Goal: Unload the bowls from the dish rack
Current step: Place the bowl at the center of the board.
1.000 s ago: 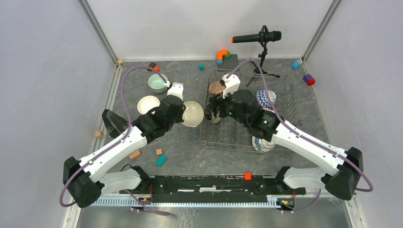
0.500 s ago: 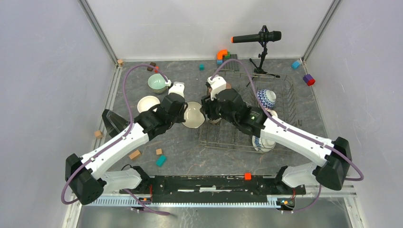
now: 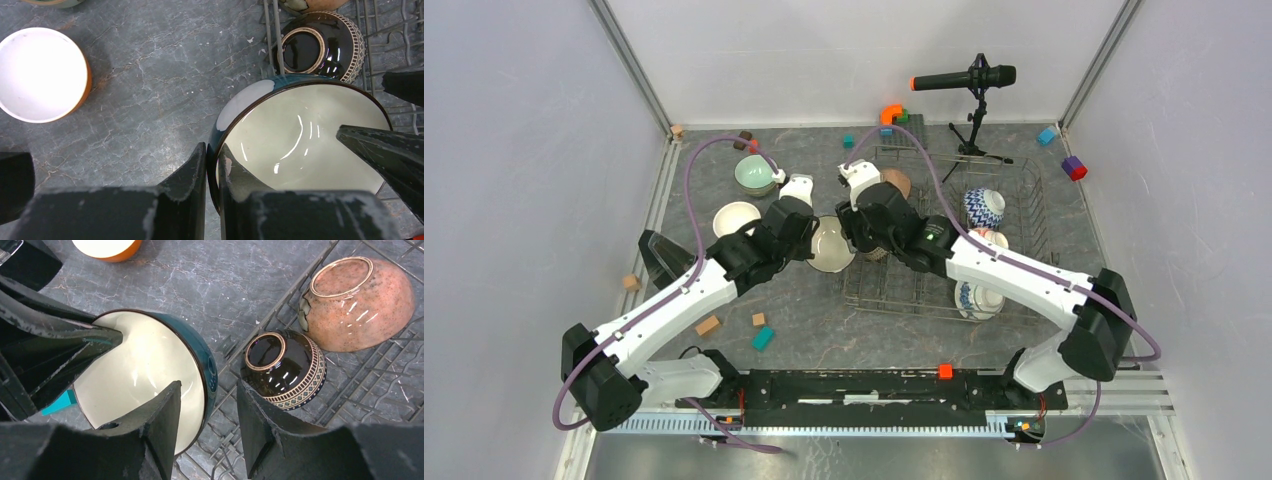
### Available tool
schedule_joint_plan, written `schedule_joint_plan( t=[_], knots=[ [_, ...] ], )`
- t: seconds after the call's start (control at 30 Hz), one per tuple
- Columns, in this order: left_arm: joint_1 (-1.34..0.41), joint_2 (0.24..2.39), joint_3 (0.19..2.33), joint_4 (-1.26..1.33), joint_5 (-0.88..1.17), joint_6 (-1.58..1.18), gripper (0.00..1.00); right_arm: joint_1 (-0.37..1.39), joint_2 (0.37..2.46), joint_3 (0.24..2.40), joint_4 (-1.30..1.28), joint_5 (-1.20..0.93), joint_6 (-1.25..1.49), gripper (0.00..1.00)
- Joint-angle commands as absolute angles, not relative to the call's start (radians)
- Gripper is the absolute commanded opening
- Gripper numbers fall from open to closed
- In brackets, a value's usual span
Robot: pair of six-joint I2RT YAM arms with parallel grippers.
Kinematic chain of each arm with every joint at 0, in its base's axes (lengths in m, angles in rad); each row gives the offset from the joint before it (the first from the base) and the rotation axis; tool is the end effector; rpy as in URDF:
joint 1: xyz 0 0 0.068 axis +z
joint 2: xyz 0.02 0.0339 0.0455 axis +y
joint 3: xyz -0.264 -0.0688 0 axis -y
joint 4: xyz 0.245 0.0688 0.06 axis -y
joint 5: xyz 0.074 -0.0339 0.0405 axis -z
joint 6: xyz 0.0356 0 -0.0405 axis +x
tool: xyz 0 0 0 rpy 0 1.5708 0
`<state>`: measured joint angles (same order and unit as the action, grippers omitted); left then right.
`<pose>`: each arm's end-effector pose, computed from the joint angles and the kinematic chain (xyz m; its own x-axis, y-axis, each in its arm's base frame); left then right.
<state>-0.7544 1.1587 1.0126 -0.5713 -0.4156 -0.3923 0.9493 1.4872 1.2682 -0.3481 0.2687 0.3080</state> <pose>0.1889 -0.1578 0.3090 -0.5975 0.0815 -0.7977 0.1910 0.9807 -0.0428 0.2065 0.2721 0.3237 -0.4962 -0.1908 -0.8470 -0.5279 0.8408 0.1198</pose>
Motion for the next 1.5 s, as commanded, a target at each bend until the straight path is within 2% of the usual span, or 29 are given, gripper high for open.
schedule_joint_plan(
  t=[0.0,0.23,0.57,0.73,0.87,0.93,1.2,1.37,1.47],
  knots=[
    [-0.758,1.132,1.066,-0.507,-0.422,-0.454,0.02,0.962,1.531,1.353,-0.38,0.312,0.291,0.5],
    [-0.758,1.132,1.071,-0.515,-0.42,-0.47,0.02,0.97,1.58,1.387,-0.413,0.343,0.278,0.44],
    [-0.758,1.133,1.077,-0.525,-0.413,-0.482,0.02,0.986,1.607,1.406,-0.421,0.353,0.273,0.29],
    [-0.758,1.135,1.078,-0.524,-0.409,-0.483,0.02,0.988,1.613,1.413,-0.429,0.361,0.273,0.18],
    [-0.757,1.137,1.078,-0.524,-0.397,-0.484,0.02,0.989,1.617,1.417,-0.433,0.364,0.276,0.01],
    [-0.758,1.136,1.08,-0.525,-0.39,-0.485,0.05,0.989,1.616,1.417,-0.434,0.369,0.278,0.0],
    [-0.759,1.116,1.07,-0.493,-0.33,-0.455,0.46,0.99,1.604,1.415,-0.426,0.383,0.283,0.0],
    [-0.759,1.084,1.058,-0.463,-0.272,-0.44,0.83,0.989,1.587,1.413,-0.437,0.395,0.285,0.0],
    [-0.759,1.045,1.039,-0.433,-0.267,-0.439,0.99,0.978,1.555,1.422,-0.467,0.424,0.276,0.0]
  ],
)
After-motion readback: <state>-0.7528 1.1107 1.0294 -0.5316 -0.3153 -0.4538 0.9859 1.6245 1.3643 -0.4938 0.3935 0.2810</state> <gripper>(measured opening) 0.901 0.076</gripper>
